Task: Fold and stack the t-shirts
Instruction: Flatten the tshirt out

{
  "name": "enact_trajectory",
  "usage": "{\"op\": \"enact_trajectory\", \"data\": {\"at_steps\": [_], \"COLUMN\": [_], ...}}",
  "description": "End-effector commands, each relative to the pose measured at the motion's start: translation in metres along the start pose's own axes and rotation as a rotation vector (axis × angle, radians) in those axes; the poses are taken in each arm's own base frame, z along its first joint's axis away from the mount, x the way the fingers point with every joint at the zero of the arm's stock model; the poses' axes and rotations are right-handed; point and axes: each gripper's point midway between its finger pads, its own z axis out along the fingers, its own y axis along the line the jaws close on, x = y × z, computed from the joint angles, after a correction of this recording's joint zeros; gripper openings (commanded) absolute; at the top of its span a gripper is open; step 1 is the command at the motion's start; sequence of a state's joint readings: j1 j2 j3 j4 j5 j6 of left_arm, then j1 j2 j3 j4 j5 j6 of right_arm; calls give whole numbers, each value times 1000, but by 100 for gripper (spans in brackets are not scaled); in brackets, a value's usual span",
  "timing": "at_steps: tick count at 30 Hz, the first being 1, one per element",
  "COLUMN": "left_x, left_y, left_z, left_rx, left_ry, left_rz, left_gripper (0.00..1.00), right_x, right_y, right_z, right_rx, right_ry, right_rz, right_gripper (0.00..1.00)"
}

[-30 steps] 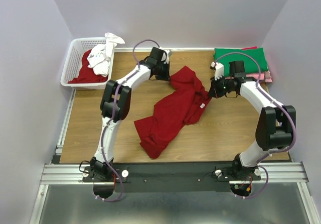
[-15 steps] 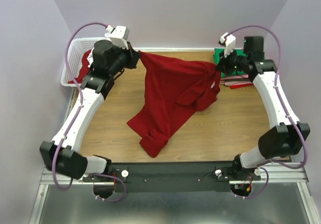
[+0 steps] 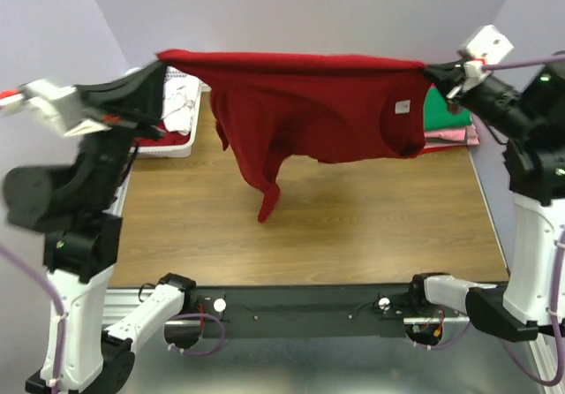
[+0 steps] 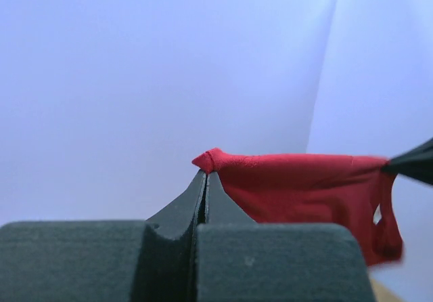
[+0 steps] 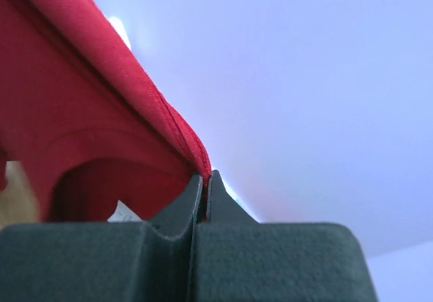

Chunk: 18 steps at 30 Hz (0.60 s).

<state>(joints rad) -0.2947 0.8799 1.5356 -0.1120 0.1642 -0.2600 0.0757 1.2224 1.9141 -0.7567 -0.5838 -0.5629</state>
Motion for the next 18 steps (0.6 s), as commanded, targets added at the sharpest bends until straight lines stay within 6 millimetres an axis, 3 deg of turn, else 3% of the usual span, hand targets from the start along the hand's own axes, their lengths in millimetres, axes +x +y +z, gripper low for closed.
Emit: {"op": "enact_trajectory", "data": {"at_steps": [1,2,4,7,11,15,16,18], "left_x": [-99,-110,-139,-166,-184,-169,-159,-116], "left_y": [-11,-15,-27,-41,-50,-44,-40,-24], "left_z": [-24,-28,-42,-54,-61,-46,-41,-18], "left_rx": [-27,-19,14,58,90,80,73,45], "left_ry": [-255,-277,-341,-399,-437,-407,-387,-312], "left_rz": [27,25,28,24,35,36,39,31], "left_gripper": [0,0,0,0,0,0,0,0], "right_x": [-50,-73,-93,-126,-133,-116,-107,-71], "right_y": [-4,-8,-11,-15,-19,-26,-31,-37], "right_z": [-31,-44,-59,-87,-98,-92,-89,-71], "right_rx": [34,65,102,168,212,246,265,279], "right_ry": [-98,-142,-179,-248,-256,-210,-182,-97], "right_rz": [-85,-113,-136,-175,-182,-159,-146,-107], "right_gripper": [0,0,0,0,0,0,0,1]}}
